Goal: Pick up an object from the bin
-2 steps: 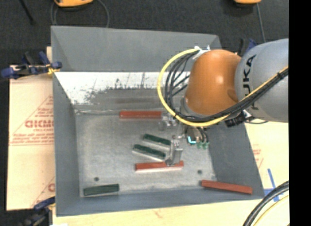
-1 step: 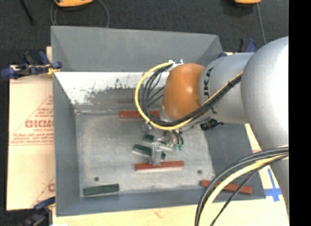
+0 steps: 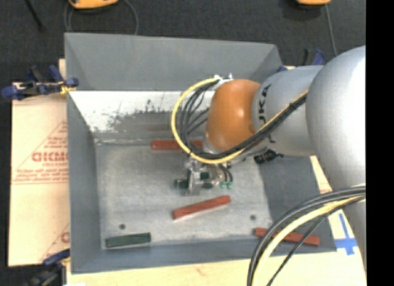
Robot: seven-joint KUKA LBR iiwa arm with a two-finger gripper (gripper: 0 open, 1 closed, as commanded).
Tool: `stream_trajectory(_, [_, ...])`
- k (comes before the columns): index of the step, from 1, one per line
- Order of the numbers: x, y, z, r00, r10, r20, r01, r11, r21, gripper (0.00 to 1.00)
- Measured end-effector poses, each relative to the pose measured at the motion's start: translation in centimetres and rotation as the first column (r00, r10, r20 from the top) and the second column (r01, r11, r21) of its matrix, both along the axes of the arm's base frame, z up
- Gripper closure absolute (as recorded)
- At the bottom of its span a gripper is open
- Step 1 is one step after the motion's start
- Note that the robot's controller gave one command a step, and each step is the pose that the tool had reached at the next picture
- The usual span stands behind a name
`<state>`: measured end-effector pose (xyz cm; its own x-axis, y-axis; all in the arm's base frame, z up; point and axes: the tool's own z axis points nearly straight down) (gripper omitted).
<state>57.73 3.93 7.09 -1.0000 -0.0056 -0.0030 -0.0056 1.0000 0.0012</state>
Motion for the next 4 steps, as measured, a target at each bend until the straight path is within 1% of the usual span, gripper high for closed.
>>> stream_trajectory(1, [3.2,-3.3,5.1,0.987,0.162,0.006,-0.162,0.987,-0.004,1.0])
stream_trajectory(2, [2.5,-4.0,6.0,0.987,0.162,0.002,-0.162,0.987,-0.003,1.0])
stream_trajectory(3, [4.1,-8.4,3.4,0.999,0.054,0.003,-0.054,0.999,-0.002,1.0])
stream_trajectory(4, [4.1,-8.2,3.5,0.998,0.055,0.004,-0.055,0.998,-0.001,0.0])
